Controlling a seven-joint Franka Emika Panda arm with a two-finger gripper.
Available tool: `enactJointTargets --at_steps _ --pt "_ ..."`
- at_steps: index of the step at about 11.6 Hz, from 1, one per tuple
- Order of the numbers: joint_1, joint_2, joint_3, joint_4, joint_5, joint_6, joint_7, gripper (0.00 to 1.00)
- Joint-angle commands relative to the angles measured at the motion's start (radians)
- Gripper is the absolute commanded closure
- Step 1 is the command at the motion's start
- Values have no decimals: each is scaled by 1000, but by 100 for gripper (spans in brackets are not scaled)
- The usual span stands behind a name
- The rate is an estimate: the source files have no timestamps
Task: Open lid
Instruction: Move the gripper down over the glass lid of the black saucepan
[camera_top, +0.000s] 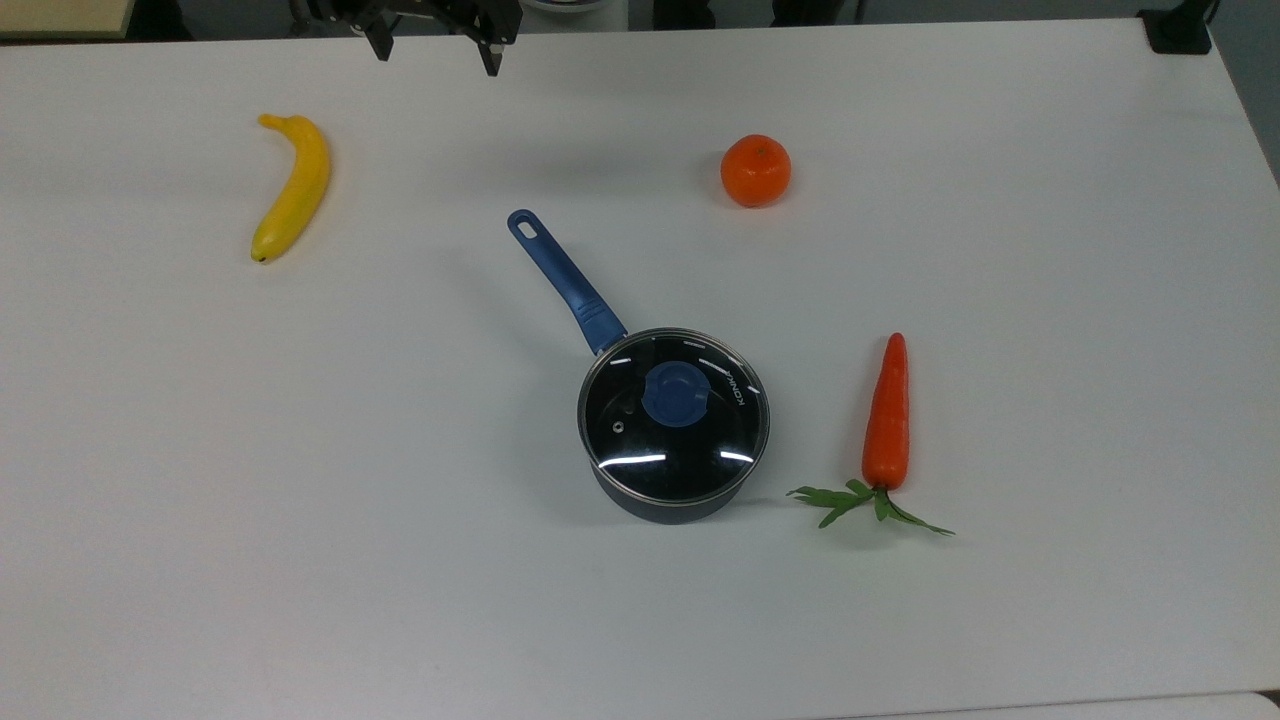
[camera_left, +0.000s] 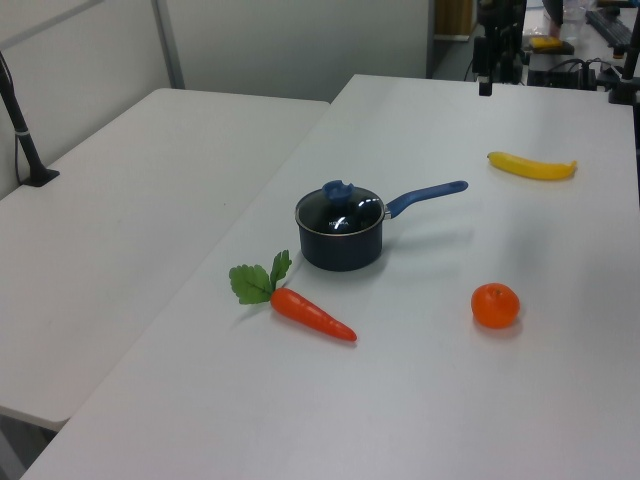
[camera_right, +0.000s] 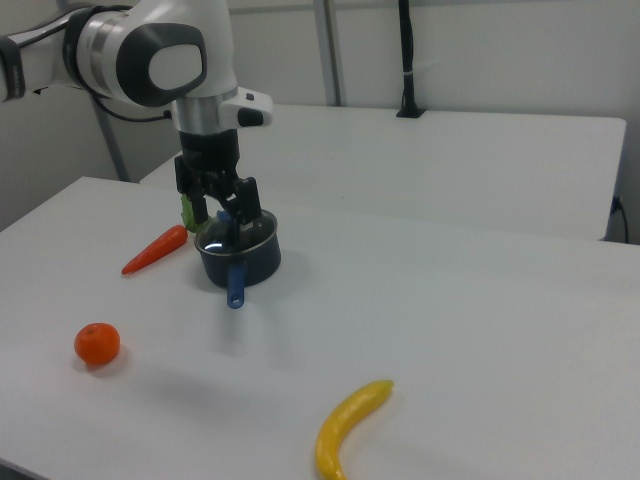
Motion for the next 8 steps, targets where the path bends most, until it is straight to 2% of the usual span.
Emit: enactJointTargets --at_steps 1,3,5,7,8 --pt "12 30 -7 11 64 76 -17 0" --pt "15 68 8 13 108 168 -11 0" --pt "71 163 31 71 110 318 2 0" --pt "121 261 31 140 104 470 93 0" --pt "136 281 31 155 96 506 106 0"
